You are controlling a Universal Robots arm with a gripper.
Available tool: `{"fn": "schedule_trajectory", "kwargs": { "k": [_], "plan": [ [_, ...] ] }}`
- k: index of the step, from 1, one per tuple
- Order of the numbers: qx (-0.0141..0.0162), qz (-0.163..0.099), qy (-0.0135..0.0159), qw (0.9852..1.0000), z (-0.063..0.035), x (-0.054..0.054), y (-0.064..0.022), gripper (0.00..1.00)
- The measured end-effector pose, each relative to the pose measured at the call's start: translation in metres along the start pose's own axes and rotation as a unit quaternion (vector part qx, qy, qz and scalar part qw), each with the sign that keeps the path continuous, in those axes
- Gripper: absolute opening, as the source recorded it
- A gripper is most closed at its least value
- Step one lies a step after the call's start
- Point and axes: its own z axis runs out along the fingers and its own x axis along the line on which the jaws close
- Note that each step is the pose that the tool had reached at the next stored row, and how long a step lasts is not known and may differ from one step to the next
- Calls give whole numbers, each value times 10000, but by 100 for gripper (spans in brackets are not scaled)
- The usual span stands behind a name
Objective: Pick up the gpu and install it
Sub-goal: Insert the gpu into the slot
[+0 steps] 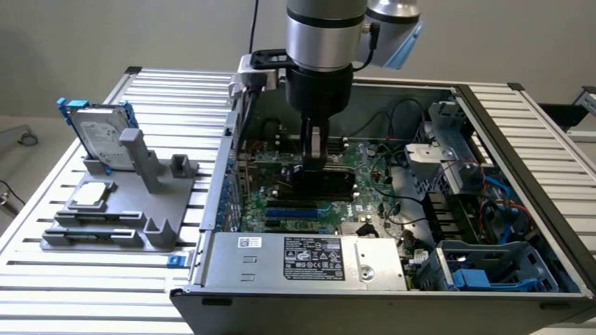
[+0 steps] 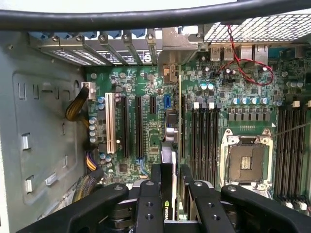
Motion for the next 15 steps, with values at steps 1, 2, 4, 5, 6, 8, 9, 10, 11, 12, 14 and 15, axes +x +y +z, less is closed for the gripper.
{"fn": "schedule_trajectory", "kwargs": {
  "k": [1,2,4,5,6,8,9,10,11,12,14,15],
  "plan": [
    [0,-6,0,10000,19,1,9,27],
    [0,-12,0,10000,37,3,14,27],
    [1,-24,0,10000,74,9,23,27],
    [0,-28,0,10000,91,12,29,27],
    [1,-31,0,10000,110,15,35,27],
    [1,-34,0,10000,146,17,52,27],
    [1,-35,0,10000,162,18,53,27],
    [1,-35,1,10000,172,18,53,27],
    [1,-36,3,10000,175,18,53,27],
    [0,-36,5,10000,174,19,54,27],
    [0,-35,7,10000,176,19,54,27],
    [2,-35,4,10000,183,19,54,27]
  ]
}}
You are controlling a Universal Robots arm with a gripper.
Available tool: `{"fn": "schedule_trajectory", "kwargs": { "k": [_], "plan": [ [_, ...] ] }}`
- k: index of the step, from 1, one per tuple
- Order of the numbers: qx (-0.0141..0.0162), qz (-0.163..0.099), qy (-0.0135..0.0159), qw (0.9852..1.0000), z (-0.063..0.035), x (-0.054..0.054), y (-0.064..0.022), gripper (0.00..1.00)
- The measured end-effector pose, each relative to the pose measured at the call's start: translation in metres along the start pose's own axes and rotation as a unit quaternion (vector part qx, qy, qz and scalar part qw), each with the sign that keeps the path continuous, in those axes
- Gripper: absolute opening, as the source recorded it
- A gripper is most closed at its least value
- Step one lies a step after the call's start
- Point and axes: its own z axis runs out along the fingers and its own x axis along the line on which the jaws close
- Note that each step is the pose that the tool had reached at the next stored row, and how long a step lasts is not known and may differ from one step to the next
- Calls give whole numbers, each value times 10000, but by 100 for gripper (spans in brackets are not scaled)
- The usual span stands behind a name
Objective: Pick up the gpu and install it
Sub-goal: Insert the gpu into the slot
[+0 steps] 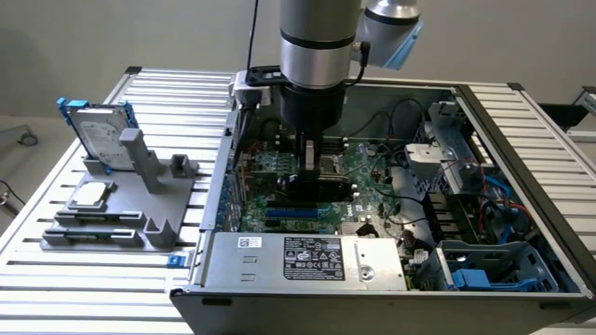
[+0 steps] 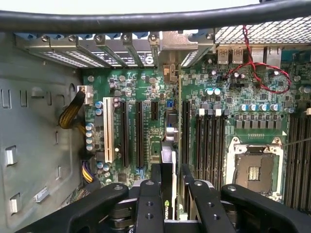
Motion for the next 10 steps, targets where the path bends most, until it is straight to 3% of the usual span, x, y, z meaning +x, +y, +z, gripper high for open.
{"fn": "schedule_trajectory", "kwargs": {
  "k": [10],
  "plan": [
    [-7,0,1,10000,83,56,29,27]
  ]
}}
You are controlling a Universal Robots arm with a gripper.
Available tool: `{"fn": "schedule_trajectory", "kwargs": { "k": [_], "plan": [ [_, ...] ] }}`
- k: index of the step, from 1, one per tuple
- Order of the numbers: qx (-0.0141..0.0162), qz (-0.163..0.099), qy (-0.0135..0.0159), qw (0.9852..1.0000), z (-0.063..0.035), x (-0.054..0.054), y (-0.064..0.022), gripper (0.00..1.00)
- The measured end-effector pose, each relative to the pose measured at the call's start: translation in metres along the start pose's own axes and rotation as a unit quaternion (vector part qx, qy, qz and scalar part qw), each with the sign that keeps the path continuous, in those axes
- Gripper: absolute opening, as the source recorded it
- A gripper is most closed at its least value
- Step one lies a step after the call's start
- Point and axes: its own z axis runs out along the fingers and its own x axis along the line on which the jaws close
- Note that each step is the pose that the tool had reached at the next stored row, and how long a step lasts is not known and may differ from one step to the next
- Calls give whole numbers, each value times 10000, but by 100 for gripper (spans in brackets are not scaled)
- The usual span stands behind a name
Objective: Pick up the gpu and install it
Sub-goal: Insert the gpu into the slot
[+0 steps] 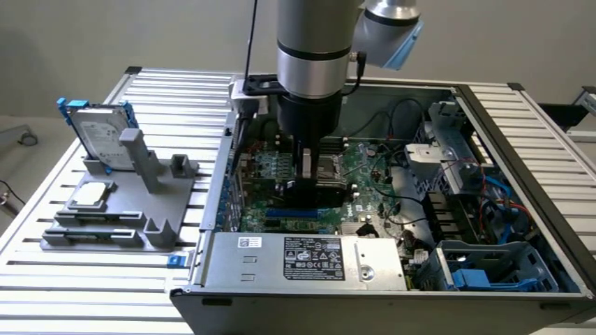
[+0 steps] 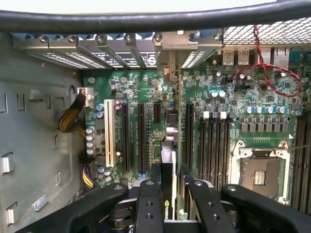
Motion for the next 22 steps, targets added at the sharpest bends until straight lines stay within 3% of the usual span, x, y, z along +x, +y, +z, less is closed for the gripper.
{"fn": "schedule_trajectory", "kwargs": {
  "k": [4,8,11,15,22],
  "plan": [
    [-23,0,-5,10000,7,11,0,27],
    [-38,-1,-52,10000,23,12,-1,27],
    [-83,-1,-96,9999,34,14,-1,27],
    [-139,-2,-124,9998,45,24,-2,27],
    [-151,-3,-150,9998,62,31,-8,27]
  ]
}}
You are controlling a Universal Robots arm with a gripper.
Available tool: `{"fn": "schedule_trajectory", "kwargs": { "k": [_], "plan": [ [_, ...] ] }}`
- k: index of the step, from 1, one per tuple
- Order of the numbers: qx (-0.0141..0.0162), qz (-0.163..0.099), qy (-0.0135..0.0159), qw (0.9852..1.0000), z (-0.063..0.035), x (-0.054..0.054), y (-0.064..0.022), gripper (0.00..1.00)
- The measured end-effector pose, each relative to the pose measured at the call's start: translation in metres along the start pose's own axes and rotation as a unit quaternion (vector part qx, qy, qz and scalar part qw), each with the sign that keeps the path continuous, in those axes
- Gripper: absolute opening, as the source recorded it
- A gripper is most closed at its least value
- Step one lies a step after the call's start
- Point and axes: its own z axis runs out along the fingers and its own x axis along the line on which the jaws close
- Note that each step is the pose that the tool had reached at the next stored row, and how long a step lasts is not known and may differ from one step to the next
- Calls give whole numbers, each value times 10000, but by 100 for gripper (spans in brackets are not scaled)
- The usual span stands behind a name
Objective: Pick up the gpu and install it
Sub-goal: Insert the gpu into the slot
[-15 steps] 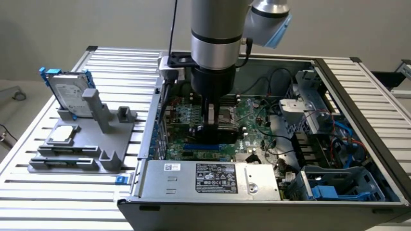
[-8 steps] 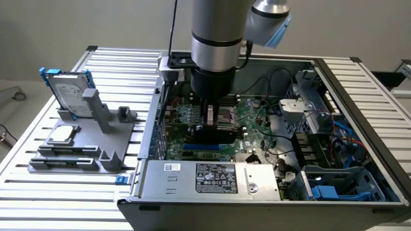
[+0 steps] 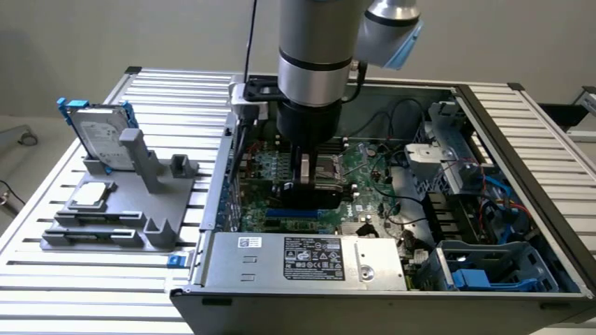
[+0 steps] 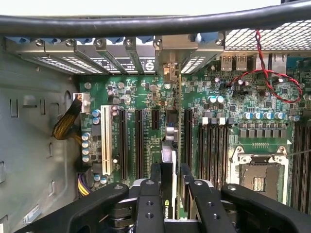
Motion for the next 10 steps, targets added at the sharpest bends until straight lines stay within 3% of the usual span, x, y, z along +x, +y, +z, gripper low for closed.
{"fn": "schedule_trajectory", "kwargs": {
  "k": [6,10],
  "plan": [
    [-10,0,1,10000,25,3,-1,27],
    [-32,0,-2,10000,46,4,-1,27]
  ]
}}
